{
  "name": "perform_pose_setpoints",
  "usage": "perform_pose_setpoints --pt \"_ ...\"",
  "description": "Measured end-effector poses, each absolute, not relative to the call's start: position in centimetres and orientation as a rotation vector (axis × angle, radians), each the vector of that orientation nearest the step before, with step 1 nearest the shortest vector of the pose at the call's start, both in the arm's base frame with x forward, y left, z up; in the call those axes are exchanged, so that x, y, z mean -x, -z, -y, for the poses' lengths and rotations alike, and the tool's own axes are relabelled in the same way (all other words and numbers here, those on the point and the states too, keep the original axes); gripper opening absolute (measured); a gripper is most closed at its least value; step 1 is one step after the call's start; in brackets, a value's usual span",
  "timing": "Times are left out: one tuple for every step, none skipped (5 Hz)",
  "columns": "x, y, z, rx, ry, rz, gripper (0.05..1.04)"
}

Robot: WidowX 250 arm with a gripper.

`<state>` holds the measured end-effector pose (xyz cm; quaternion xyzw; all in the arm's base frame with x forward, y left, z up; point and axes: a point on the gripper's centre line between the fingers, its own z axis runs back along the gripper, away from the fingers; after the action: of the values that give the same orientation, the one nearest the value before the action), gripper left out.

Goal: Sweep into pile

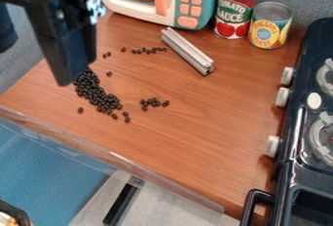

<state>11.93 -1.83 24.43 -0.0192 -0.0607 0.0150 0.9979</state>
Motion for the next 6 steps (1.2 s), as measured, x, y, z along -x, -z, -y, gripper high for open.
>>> perform_pose_setpoints --pt "-12.2 -24.1 1.8 0.034 -0.039 0.125 1.001" --pt "-16.5 -21.5 2.3 -0.018 -0.03 0.163 1.001" --pt "-21.3 -18.4 3.0 -0.095 -0.011 0.183 1.001" --pt "-26.4 -16.0 3.8 -0.136 -0.122 0.183 1.001" --pt "-31.5 -13.3 4.7 -0.163 -0.361 0.161 1.001" --pt "-35.9 -12.4 5.6 -0.122 -0.55 0.157 1.0"
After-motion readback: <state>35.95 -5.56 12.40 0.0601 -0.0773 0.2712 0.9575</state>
